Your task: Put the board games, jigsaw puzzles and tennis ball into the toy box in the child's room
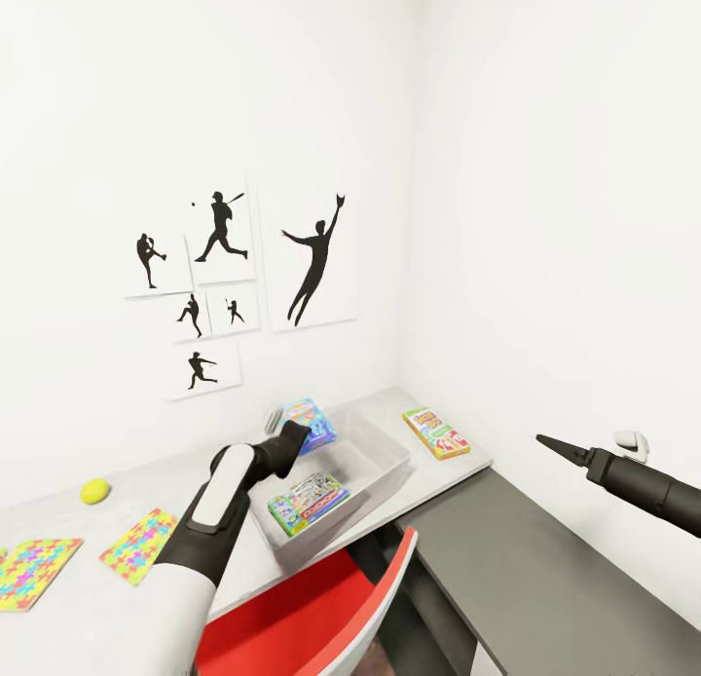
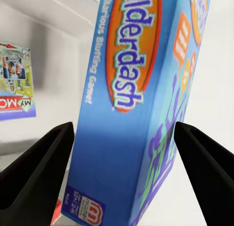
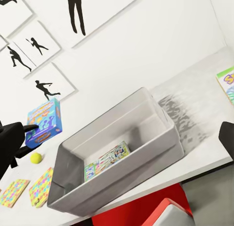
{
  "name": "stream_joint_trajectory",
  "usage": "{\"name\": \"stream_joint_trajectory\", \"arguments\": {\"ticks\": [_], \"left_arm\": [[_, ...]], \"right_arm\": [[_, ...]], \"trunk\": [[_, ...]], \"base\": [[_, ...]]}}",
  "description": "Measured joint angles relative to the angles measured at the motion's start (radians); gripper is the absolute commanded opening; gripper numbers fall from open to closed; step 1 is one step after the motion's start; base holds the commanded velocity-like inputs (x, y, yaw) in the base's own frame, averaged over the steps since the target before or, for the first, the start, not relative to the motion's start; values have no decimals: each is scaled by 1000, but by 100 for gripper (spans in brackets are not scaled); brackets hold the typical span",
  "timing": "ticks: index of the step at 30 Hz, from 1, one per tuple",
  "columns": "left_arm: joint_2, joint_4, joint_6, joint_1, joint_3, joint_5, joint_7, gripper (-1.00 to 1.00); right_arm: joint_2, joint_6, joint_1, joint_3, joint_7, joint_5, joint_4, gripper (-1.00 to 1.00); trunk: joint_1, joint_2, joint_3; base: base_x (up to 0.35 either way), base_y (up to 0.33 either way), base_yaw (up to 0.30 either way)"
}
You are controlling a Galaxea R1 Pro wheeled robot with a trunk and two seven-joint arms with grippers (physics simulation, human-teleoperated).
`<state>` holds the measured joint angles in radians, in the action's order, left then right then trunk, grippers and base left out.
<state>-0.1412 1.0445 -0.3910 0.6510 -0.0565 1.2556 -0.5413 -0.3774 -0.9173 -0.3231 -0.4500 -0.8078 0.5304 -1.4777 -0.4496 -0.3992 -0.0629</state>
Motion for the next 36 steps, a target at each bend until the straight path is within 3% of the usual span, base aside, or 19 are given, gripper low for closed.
{"name": "stream_joint_trajectory", "arguments": {"ticks": [5,9,36], "left_arm": [[1,1,1,38,4,72,-60,-100],[1,-7,0,59,5,103,-78,-100],[2,-17,-1,74,6,152,-87,-100]], "right_arm": [[0,0,0,0,0,0,0,100],[0,0,0,0,0,1,0,100],[0,-1,0,0,0,1,0,100]], "trunk": [[0,0,0],[0,0,0],[0,0,37]], "base": [[0,0,0],[0,0,0],[0,0,0]]}}
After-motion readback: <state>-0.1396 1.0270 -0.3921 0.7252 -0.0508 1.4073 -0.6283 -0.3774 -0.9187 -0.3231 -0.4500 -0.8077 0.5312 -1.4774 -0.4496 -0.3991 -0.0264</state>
